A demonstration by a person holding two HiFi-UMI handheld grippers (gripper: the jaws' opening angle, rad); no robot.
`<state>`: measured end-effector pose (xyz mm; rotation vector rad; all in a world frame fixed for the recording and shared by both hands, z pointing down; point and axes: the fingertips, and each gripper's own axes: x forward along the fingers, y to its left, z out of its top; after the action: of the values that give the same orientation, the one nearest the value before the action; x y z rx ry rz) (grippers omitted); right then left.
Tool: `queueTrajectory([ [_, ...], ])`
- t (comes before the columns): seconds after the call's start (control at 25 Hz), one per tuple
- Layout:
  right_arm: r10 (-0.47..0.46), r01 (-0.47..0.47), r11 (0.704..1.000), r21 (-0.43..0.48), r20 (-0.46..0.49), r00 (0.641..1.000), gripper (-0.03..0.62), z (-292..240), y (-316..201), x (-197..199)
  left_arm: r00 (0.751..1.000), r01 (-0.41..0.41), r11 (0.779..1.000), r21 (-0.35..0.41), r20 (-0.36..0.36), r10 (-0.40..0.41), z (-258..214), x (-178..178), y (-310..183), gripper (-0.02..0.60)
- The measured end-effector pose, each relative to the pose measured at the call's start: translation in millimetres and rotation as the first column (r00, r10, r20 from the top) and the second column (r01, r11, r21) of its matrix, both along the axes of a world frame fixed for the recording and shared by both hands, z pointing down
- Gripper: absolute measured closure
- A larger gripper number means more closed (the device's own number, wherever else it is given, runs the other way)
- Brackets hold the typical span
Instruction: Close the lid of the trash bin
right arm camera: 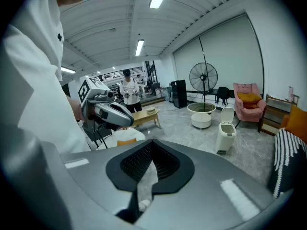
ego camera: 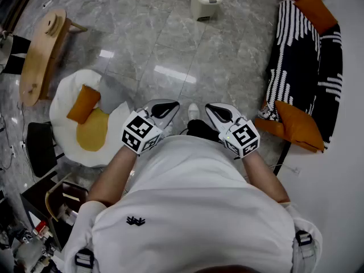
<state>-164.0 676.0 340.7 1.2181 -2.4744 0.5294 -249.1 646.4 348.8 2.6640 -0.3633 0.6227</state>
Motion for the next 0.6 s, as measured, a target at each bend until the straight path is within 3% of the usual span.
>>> queueTrajectory([
  [0.16,-0.011,0.011,1.000,0.021,0.001,1.000,0.592,-7.3,-19.8,29.1,1.000,0.005,1.000,0.015,-0.027,-0.004,-16.2,37.5,-10.0,0.525],
  [0.6,-0.022,0.020,0.999,0.027,0.068,0.997,0.592,-7.6,-70.2,123.8,0.998,0.061,0.997,0.051,-0.003,-0.061,-34.3,125.5,-58.5,0.525],
])
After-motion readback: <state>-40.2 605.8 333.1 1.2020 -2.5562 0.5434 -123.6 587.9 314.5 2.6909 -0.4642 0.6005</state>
